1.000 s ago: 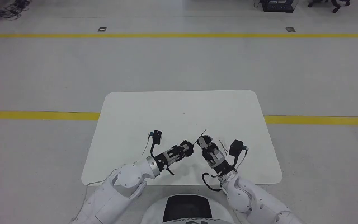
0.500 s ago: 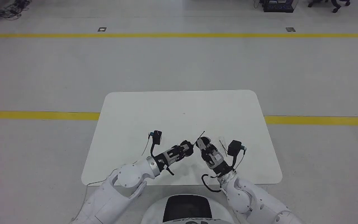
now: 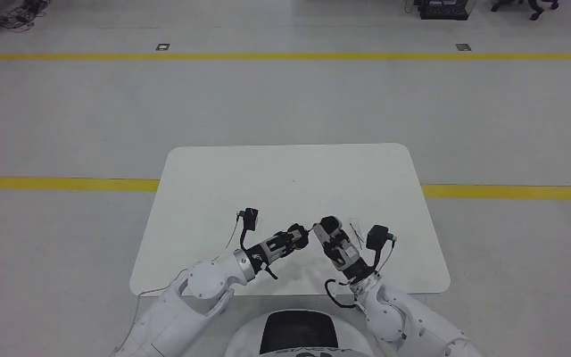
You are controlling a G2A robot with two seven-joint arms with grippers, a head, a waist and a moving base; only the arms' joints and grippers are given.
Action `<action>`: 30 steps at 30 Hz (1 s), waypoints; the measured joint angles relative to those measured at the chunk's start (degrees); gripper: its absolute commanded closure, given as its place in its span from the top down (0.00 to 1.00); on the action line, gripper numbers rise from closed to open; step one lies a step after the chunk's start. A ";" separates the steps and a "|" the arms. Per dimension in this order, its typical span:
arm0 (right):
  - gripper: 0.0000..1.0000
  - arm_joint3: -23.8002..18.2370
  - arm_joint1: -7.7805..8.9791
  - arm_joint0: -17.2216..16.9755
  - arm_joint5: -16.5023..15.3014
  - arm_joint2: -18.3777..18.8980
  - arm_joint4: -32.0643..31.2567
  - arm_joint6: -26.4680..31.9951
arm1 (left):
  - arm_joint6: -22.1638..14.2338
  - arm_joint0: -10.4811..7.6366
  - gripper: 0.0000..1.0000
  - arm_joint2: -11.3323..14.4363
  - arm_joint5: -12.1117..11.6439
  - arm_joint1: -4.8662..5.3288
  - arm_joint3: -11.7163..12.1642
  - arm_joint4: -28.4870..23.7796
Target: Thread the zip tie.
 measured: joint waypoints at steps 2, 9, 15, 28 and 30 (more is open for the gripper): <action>1.00 -1.37 0.59 -1.10 0.00 0.85 0.66 -0.76 | 0.00 0.00 0.00 0.00 0.00 0.00 0.00 0.00; 1.00 -10.53 4.84 -5.43 0.00 3.02 10.47 -0.10 | 0.00 0.00 0.00 0.00 0.00 0.00 0.00 0.00; 1.00 -13.15 6.63 -5.95 0.00 3.34 12.96 2.46 | 0.00 0.00 0.00 0.00 0.00 0.00 0.00 0.00; 1.00 -17.22 7.69 -4.40 0.00 8.03 23.36 14.73 | 0.00 0.00 0.00 0.00 0.00 0.00 0.00 0.00; 1.00 -18.46 8.67 -4.56 0.00 11.14 26.22 20.91 | 0.00 0.00 0.00 0.00 0.00 0.00 0.00 0.00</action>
